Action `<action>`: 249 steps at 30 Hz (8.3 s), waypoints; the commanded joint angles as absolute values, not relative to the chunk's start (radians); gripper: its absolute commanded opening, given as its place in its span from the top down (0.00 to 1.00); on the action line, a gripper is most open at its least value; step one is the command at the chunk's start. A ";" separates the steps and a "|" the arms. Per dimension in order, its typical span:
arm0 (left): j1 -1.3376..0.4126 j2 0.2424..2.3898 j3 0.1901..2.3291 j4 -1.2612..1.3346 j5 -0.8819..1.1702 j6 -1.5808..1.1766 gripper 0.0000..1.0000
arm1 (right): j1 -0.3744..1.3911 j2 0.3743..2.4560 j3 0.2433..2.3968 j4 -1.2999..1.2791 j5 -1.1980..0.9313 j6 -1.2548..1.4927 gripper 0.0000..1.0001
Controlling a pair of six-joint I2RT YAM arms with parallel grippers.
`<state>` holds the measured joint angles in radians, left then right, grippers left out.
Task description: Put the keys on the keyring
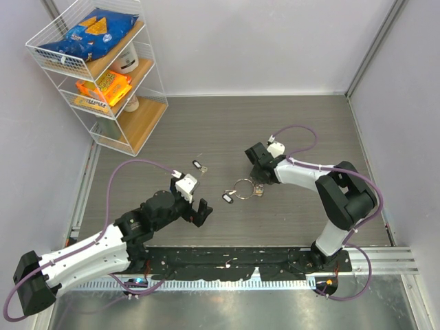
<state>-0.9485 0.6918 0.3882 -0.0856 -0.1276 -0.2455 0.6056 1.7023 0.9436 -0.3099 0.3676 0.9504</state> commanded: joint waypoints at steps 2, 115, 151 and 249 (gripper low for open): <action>-0.946 0.701 0.393 -0.028 -0.121 -0.233 0.01 | 0.603 1.691 0.933 -0.285 0.403 0.966 0.94; -0.973 0.738 0.549 0.607 -0.040 -0.259 0.36 | 1.331 1.055 1.045 0.132 0.629 0.284 0.94; -0.983 0.663 0.569 0.433 -0.094 -0.178 1.00 | 1.344 0.936 0.999 0.061 0.560 0.258 0.47; -1.049 0.466 0.443 0.304 -0.005 0.049 0.90 | 1.221 1.183 1.310 -0.284 0.179 0.380 0.94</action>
